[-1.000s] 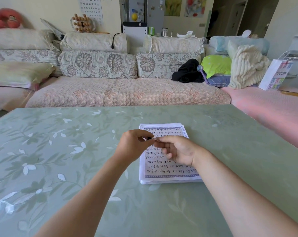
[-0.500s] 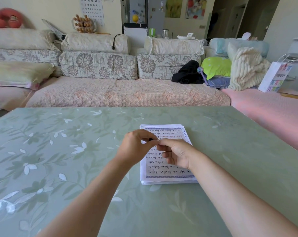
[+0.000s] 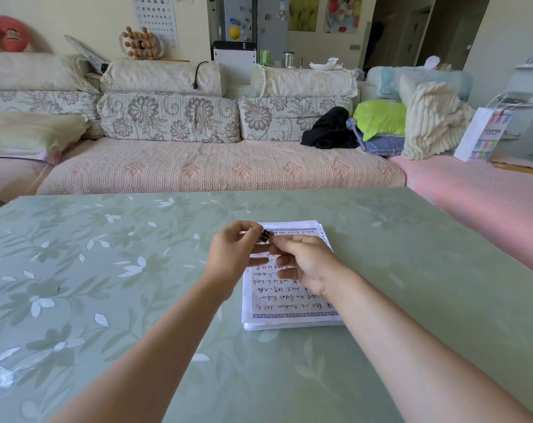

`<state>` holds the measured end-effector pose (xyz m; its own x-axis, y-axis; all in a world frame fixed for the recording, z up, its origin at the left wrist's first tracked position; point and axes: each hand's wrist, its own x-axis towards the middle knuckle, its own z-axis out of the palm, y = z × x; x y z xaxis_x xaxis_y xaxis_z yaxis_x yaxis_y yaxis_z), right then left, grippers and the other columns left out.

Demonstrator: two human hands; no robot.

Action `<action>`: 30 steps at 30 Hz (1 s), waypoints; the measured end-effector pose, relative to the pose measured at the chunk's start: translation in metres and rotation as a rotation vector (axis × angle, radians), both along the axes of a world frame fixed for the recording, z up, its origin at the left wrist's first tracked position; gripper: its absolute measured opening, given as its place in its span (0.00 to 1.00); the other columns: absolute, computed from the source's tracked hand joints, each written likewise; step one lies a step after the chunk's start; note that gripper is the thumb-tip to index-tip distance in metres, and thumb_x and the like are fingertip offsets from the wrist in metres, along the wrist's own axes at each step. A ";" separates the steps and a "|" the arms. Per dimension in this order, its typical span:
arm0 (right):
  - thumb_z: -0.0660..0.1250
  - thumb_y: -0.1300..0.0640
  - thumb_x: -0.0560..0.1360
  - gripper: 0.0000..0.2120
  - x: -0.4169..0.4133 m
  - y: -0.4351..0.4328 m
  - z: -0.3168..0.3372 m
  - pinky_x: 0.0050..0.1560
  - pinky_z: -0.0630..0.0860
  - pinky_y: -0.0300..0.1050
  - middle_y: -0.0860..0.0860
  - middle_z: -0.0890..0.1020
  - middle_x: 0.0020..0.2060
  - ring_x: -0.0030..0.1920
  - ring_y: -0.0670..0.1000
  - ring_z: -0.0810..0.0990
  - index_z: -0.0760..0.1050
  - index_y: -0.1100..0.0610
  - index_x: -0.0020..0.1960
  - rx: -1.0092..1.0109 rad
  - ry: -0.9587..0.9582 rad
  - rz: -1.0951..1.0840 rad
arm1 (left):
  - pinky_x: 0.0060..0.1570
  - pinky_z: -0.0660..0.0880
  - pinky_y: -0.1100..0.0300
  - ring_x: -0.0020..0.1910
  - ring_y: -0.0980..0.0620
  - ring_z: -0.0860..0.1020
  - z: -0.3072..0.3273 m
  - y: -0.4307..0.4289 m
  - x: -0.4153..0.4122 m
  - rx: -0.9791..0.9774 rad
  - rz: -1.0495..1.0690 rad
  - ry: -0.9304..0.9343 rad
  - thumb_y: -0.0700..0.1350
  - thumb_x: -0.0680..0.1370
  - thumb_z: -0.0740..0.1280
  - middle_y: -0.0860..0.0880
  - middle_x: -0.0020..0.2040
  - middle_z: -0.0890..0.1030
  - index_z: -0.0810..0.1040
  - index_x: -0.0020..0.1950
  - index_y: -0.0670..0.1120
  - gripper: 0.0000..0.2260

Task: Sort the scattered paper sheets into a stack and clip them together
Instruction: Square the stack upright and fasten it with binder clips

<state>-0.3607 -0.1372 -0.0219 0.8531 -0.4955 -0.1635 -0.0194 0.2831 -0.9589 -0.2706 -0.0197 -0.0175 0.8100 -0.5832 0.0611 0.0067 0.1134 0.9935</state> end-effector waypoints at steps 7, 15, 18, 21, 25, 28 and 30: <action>0.66 0.63 0.80 0.05 -0.002 0.005 -0.007 0.27 0.78 0.43 0.52 0.82 0.37 0.30 0.48 0.76 0.81 0.59 0.50 -0.208 0.011 0.018 | 0.38 0.82 0.53 0.40 0.48 0.85 -0.011 0.012 0.008 0.002 0.104 0.015 0.38 0.77 0.70 0.44 0.44 0.84 0.79 0.54 0.46 0.08; 0.68 0.60 0.79 0.06 0.002 0.019 -0.012 0.30 0.78 0.46 0.51 0.84 0.38 0.30 0.49 0.77 0.84 0.57 0.49 -0.372 0.013 0.004 | 0.39 0.83 0.52 0.43 0.53 0.82 -0.009 0.032 0.011 0.215 -0.094 -0.130 0.49 0.79 0.67 0.49 0.47 0.85 0.84 0.54 0.43 0.12; 0.69 0.59 0.79 0.06 0.008 0.030 -0.013 0.31 0.79 0.47 0.51 0.85 0.39 0.31 0.50 0.78 0.84 0.58 0.48 -0.417 -0.001 -0.046 | 0.37 0.82 0.56 0.41 0.53 0.79 -0.006 0.041 0.017 0.210 -0.118 -0.121 0.47 0.77 0.71 0.47 0.46 0.84 0.84 0.57 0.44 0.11; 0.67 0.61 0.80 0.06 0.018 0.042 -0.012 0.30 0.79 0.47 0.53 0.85 0.43 0.31 0.50 0.79 0.83 0.57 0.51 -0.411 -0.018 -0.056 | 0.33 0.80 0.60 0.39 0.54 0.80 -0.005 0.048 0.023 0.217 -0.077 -0.182 0.43 0.76 0.71 0.52 0.39 0.85 0.85 0.50 0.50 0.05; 0.68 0.59 0.79 0.08 0.035 0.047 -0.011 0.34 0.83 0.51 0.57 0.85 0.46 0.34 0.50 0.81 0.82 0.56 0.56 -0.455 0.013 -0.007 | 0.38 0.81 0.55 0.37 0.53 0.81 -0.006 0.059 0.042 0.209 0.022 -0.168 0.42 0.73 0.75 0.50 0.37 0.85 0.84 0.44 0.47 0.03; 0.70 0.60 0.77 0.11 0.051 0.047 -0.010 0.34 0.82 0.50 0.52 0.82 0.39 0.33 0.49 0.79 0.81 0.59 0.58 -0.555 0.098 0.044 | 0.33 0.78 0.63 0.34 0.57 0.78 -0.016 0.066 0.060 0.289 0.012 -0.201 0.44 0.72 0.75 0.53 0.34 0.83 0.85 0.45 0.48 0.03; 0.71 0.61 0.75 0.13 0.060 0.046 -0.012 0.31 0.79 0.47 0.48 0.82 0.35 0.30 0.50 0.77 0.80 0.58 0.60 -0.548 0.151 0.107 | 0.33 0.78 0.66 0.34 0.57 0.77 -0.027 0.070 0.068 0.342 -0.029 -0.192 0.44 0.73 0.74 0.54 0.34 0.82 0.85 0.47 0.49 0.04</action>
